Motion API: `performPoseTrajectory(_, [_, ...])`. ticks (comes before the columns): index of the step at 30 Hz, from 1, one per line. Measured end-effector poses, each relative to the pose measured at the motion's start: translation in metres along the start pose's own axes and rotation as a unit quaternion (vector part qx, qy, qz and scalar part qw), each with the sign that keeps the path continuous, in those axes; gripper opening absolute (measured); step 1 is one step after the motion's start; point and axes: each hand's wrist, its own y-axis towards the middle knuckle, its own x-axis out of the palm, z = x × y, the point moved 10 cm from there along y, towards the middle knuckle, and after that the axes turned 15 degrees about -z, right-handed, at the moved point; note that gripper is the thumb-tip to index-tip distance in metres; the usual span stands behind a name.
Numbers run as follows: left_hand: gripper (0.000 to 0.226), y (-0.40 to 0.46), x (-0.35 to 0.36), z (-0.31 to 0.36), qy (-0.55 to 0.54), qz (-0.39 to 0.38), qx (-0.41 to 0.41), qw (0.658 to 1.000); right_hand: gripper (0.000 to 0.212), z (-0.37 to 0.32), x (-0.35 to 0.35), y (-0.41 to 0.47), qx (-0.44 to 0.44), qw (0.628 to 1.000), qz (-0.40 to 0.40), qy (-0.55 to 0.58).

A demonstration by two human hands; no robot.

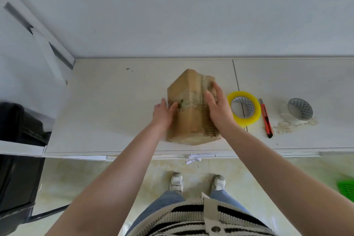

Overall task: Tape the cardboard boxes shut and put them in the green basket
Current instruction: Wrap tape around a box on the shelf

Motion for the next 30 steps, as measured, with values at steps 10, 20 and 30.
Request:
performPoseTrajectory(10, [0.052, -0.009, 0.026, 0.026, -0.108, -0.066, 0.017, 0.992, 0.038, 0.011, 0.04, -0.001, 0.111, 0.99, -0.061, 0.068])
performPoseTrajectory(20, [0.052, -0.003, 0.024, 0.032, -0.013, -0.02, 0.008, 1.0, 0.035, 0.004, 0.036, 0.003, 0.083, 0.994, -0.064, 0.003])
performPoseTrajectory(30, [0.066, -0.01, 0.02, 0.0, -0.18, -0.156, 0.041, 0.97, 0.079, 0.021, -0.002, 0.0, 0.102, 0.993, -0.045, 0.028])
